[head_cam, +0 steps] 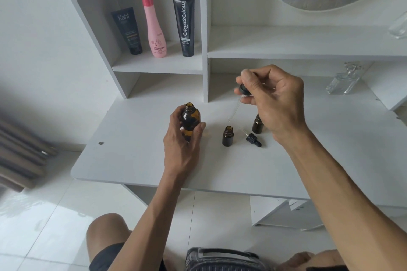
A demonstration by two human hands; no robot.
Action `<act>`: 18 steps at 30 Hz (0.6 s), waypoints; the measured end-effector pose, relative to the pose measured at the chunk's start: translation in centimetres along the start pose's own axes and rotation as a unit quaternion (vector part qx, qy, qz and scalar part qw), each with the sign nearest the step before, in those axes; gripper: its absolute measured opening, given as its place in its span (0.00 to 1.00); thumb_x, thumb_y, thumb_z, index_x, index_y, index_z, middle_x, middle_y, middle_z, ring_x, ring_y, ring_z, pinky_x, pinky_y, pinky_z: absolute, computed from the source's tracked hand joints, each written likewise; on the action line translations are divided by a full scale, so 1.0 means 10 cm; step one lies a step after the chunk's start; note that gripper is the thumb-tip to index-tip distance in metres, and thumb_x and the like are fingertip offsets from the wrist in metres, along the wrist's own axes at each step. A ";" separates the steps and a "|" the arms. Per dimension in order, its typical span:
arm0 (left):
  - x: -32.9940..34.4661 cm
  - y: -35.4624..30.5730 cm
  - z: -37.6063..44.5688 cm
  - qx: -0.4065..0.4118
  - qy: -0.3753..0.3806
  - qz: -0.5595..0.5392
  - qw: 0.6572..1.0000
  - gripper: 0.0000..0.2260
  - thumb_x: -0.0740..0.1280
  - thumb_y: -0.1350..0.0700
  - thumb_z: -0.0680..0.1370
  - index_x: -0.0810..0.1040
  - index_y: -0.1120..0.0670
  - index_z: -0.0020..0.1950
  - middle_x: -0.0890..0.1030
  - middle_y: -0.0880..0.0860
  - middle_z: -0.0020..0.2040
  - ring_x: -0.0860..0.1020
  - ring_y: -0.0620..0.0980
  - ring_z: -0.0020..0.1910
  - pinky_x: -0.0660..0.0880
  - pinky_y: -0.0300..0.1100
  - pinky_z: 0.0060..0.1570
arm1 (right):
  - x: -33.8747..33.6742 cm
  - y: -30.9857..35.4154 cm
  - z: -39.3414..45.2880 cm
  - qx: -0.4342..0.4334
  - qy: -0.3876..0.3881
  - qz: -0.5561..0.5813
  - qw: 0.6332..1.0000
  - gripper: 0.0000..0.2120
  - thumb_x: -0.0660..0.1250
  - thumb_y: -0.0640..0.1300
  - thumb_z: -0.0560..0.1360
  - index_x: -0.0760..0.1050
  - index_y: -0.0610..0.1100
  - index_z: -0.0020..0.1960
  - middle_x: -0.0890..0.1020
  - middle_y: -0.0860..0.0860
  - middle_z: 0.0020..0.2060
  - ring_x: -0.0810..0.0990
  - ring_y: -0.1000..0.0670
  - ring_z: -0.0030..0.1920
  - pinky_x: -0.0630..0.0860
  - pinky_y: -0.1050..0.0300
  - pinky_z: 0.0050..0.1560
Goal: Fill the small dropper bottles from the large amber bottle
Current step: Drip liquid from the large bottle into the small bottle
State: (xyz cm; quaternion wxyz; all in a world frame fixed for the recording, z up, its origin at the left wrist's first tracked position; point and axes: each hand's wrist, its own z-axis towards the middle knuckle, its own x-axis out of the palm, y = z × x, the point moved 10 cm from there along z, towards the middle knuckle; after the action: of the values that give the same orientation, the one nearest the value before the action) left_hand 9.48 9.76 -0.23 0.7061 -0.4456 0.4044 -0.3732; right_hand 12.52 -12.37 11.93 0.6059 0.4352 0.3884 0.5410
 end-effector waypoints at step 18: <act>0.01 -0.02 0.00 0.007 0.006 -0.023 1.000 0.22 0.72 0.54 0.79 0.68 0.31 0.64 0.80 0.37 0.53 0.84 0.51 0.47 0.81 0.56 0.51 | 0.80 0.37 0.20 -0.058 0.077 0.055 0.994 0.04 0.72 0.41 0.77 0.81 0.39 0.46 0.84 0.35 0.42 0.85 0.47 0.39 0.84 0.49 0.41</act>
State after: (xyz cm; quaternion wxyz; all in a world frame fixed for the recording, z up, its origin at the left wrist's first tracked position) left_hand 9.51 9.59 -0.04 0.6978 -0.4479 0.3957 -0.3948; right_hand 14.13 -4.45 16.06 0.5679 0.3771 0.3769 0.6270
